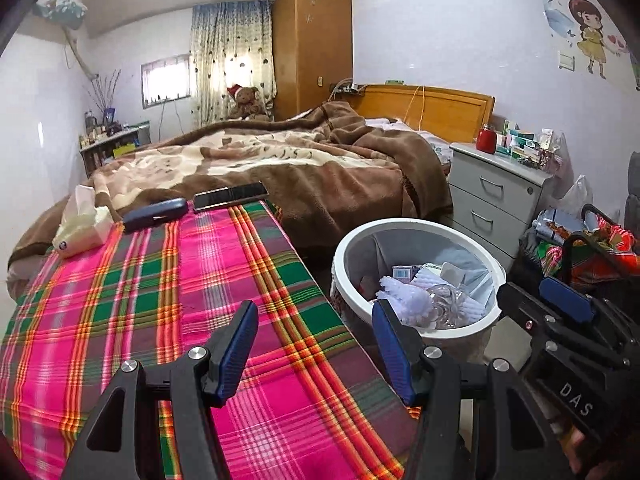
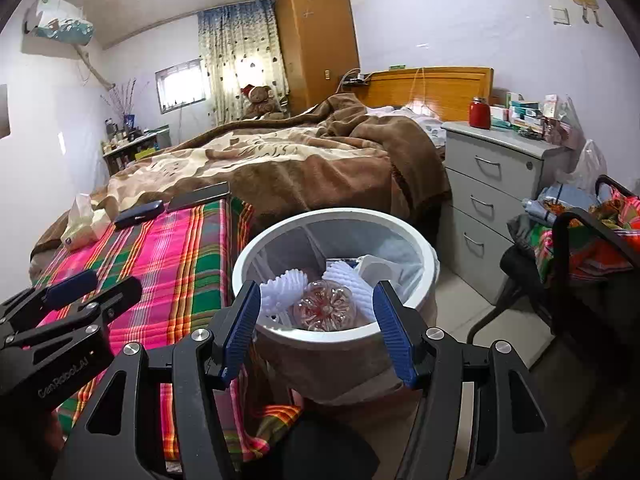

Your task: Collect trash

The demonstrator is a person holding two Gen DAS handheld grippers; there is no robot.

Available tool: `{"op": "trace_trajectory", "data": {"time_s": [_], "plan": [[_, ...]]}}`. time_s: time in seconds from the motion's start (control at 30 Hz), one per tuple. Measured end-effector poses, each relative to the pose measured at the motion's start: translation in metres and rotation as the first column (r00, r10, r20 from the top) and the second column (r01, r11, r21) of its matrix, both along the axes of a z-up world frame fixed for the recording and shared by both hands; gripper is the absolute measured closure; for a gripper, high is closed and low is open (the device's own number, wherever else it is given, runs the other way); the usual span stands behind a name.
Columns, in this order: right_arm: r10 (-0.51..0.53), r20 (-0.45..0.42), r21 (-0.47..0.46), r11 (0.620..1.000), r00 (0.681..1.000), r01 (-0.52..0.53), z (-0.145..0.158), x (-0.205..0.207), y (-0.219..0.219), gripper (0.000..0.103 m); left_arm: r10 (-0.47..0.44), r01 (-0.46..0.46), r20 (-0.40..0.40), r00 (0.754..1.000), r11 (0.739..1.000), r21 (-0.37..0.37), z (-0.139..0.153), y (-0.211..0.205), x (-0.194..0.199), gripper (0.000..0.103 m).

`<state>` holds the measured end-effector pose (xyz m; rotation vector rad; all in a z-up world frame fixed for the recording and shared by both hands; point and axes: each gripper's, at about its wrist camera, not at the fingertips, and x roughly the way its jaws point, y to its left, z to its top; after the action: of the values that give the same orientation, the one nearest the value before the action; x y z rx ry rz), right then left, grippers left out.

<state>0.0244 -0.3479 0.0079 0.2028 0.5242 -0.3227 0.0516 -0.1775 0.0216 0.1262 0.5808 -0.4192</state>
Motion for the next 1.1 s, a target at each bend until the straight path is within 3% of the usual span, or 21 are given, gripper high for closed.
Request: {"op": "trace_trajectory", "data": {"time_s": [1.1], "plan": [[0.011, 0.004, 0.002, 1.000, 1.000, -0.011, -0.003, -0.008, 0.017, 0.043, 0.011, -0.012, -0.012, 1.000, 1.000, -0.027, 0.002, 0.012, -0.009, 0.044]]}}
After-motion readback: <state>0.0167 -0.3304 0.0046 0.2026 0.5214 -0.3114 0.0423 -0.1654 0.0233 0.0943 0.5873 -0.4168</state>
